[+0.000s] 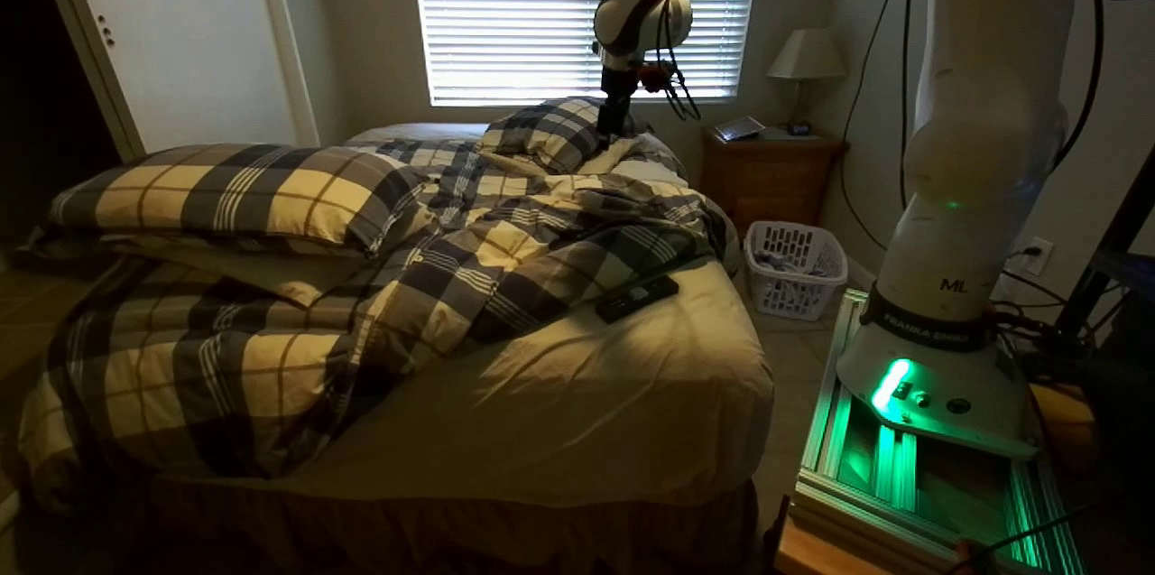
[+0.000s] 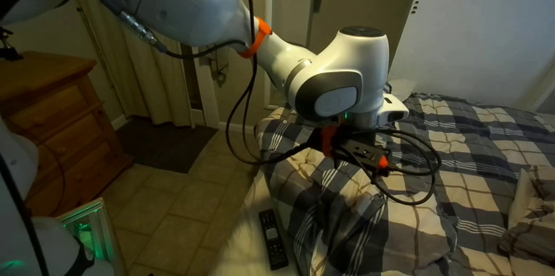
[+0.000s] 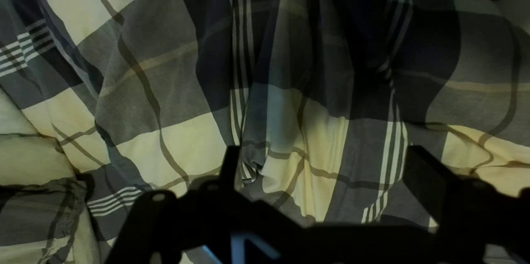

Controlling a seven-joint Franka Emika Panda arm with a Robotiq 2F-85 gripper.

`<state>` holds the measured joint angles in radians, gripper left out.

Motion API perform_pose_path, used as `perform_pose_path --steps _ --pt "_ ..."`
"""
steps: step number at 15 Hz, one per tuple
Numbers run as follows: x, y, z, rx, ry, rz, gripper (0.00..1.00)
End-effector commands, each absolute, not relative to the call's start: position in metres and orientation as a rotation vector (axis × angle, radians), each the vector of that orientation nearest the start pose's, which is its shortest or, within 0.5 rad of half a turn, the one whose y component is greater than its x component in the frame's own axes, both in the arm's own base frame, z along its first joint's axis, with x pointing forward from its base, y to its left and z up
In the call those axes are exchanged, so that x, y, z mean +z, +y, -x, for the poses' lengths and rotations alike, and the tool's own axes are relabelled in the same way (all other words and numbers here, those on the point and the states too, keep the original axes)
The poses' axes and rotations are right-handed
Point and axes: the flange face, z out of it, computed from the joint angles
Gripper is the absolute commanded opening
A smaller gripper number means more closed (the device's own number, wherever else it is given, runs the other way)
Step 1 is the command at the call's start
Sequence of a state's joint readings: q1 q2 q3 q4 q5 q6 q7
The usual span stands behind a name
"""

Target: Fix the bed cover

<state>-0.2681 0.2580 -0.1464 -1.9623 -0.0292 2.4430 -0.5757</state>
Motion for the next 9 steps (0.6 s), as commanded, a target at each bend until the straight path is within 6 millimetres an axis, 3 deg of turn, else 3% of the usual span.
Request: perform_pose_path --steps 1,9 --pt "0.368 -0.261 -0.581 -0.348 -0.230 3.311 1.00" --pt "0.350 -0.311 -0.619 -0.492 0.244 3.197 1.00"
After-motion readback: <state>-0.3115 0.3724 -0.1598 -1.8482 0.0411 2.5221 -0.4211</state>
